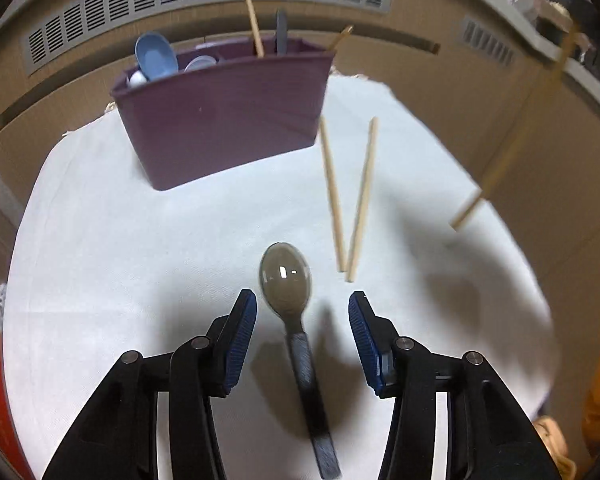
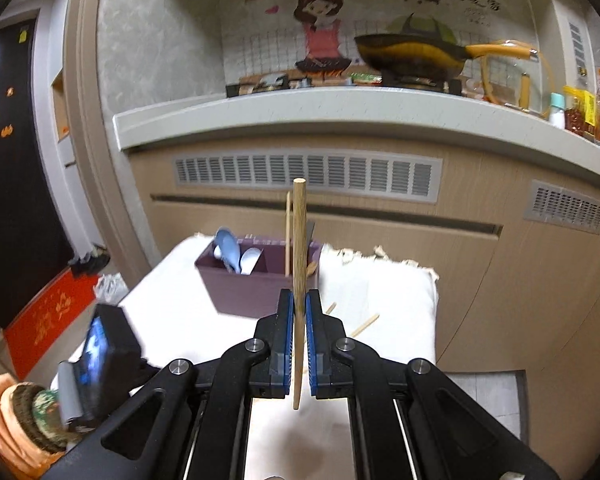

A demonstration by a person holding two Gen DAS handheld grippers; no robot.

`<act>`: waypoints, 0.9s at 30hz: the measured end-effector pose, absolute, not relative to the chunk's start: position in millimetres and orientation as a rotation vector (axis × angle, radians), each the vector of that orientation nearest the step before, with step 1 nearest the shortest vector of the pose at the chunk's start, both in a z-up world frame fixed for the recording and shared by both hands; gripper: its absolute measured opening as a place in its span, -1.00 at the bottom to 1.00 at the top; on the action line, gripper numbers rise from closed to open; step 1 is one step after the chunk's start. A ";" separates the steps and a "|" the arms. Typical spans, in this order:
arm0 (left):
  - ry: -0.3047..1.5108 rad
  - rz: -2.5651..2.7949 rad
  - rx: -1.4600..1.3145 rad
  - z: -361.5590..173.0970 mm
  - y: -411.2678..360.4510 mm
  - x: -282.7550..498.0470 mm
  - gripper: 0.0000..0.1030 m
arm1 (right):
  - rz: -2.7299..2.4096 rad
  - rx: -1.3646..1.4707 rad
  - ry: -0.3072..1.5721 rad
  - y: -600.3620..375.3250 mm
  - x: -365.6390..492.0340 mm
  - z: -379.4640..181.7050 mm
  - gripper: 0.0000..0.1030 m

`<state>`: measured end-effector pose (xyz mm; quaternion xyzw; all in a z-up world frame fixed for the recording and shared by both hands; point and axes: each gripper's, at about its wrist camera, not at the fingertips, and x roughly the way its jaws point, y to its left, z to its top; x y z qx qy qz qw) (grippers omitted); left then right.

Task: Organize utensils
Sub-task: 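Carry the metal spoon and chopstick into the purple caddy and open both tools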

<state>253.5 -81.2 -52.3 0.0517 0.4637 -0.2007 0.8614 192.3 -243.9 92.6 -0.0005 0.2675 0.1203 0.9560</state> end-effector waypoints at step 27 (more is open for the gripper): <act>0.110 -0.349 -0.014 208.2 -30.2 271.6 -0.36 | 0.225 -0.062 0.239 -212.7 253.9 204.4 -0.88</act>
